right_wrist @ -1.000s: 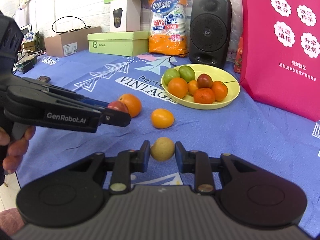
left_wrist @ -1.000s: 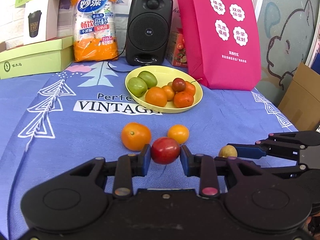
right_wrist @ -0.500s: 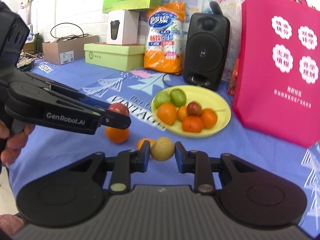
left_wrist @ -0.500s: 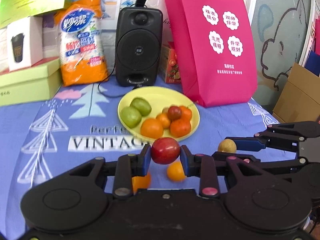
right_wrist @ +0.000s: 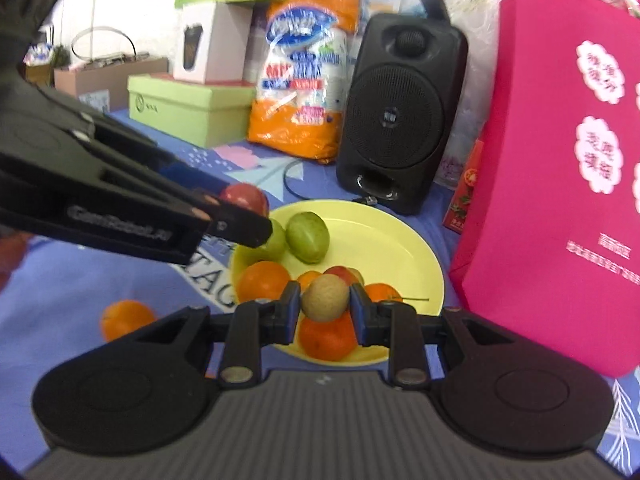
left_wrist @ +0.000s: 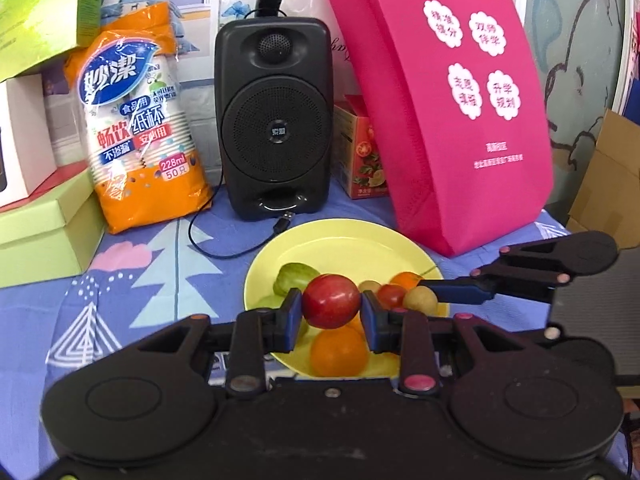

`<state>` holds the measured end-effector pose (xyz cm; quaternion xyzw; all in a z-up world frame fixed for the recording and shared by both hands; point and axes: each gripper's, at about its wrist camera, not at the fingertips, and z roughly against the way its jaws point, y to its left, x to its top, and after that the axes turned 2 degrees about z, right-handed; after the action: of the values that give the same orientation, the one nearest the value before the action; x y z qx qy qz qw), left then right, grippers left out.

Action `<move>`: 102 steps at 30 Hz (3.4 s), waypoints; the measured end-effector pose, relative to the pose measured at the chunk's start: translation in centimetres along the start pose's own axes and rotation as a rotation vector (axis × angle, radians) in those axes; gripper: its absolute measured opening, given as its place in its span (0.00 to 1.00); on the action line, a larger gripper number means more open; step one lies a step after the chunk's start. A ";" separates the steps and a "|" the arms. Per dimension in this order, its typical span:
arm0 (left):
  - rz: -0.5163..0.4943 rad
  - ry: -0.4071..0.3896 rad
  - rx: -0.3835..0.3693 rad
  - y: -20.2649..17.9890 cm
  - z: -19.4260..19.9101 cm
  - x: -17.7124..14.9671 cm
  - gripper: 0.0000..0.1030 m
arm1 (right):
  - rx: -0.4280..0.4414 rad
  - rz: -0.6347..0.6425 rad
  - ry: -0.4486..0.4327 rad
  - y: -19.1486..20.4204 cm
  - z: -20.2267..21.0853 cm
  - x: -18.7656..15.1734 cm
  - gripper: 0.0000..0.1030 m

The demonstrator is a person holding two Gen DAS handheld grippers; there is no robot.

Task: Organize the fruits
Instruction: 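Lower the plum and jujube onto the yellow plate and open both tools, then move both tools back toward the last two oranges on the tablecloth, then grasp a large orange with the left tool while the right tool grasps a tangerine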

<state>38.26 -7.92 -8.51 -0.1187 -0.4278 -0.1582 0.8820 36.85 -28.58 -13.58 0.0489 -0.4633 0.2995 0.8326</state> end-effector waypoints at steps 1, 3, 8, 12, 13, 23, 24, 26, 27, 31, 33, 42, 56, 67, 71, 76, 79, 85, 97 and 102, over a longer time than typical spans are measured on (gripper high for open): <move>-0.003 0.004 0.002 0.2 -0.4 0.1 0.30 | 0.004 -0.003 0.001 -0.2 -0.6 0.0 0.25; -0.003 0.011 0.006 0.6 -1.3 0.4 0.30 | 0.011 -0.013 0.000 -0.7 -1.7 0.2 0.25; 0.018 0.023 -0.005 1.4 -3.8 1.5 0.30 | 0.036 -0.060 -0.014 -2.6 -3.9 1.0 0.25; 0.035 0.042 -0.006 1.5 -6.9 2.6 0.30 | 0.060 -0.106 -0.020 -3.9 -5.3 1.1 0.25; 0.042 0.050 -0.001 1.5 -7.7 2.8 0.30 | 0.060 -0.116 -0.021 -4.2 -5.5 1.1 0.25; 0.050 0.082 0.020 1.2 -12.5 4.1 0.33 | 0.021 -0.158 -0.068 -5.6 -2.7 -0.6 0.27; 0.060 0.083 0.021 1.2 -12.8 4.4 0.34 | 0.022 -0.164 -0.076 -5.6 -2.3 -0.8 0.27; 0.074 0.080 0.044 1.2 -13.3 4.8 0.34 | 0.024 -0.170 -0.085 -5.6 -1.4 -1.1 0.27; 0.072 0.080 0.054 1.2 -13.3 4.8 0.34 | 0.025 -0.168 -0.087 -5.5 -1.0 -1.3 0.27; 0.060 0.070 0.076 1.5 -12.2 4.8 0.35 | 0.019 -0.157 -0.095 -5.1 0.6 -2.0 0.27; 0.071 0.058 0.077 1.8 -10.9 4.7 0.36 | 0.021 -0.170 -0.107 -5.1 1.4 -2.3 0.30; 0.035 -0.004 0.079 1.2 -2.4 1.7 0.51 | 0.042 -0.197 -0.109 -3.4 3.9 -3.8 0.36; 0.077 -0.053 0.139 -0.5 8.7 -8.0 0.51 | 0.114 -0.217 -0.075 2.3 6.8 -6.1 0.36; 0.151 -0.007 0.154 -0.4 8.2 -12.4 0.51 | 0.111 -0.154 -0.012 7.0 6.2 -7.0 0.36; 0.166 0.003 0.149 -0.1 7.1 -12.5 0.51 | 0.082 -0.127 0.007 7.7 5.5 -7.0 0.40; 0.203 0.012 0.122 0.7 5.6 -12.0 0.53 | 0.074 -0.127 0.017 7.4 4.9 -7.2 0.43; 0.193 0.022 0.122 0.5 4.8 -11.7 0.52 | 0.074 -0.137 0.021 7.1 4.7 -7.3 0.45; 0.199 0.036 0.122 0.5 3.6 -11.5 0.52 | 0.080 -0.138 0.023 6.9 4.3 -7.2 0.46; 0.183 0.038 0.119 0.7 3.3 -11.0 0.40 | 0.085 -0.139 0.026 6.7 3.8 -6.9 0.49; 0.195 0.030 0.129 1.2 4.4 -11.3 0.40 | 0.088 -0.138 0.026 6.9 3.3 -6.6 0.49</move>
<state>28.95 -3.32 -14.94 -0.1002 -0.4104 -0.0456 0.9052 28.06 -27.14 -18.30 0.1136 -0.4343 0.2620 0.8543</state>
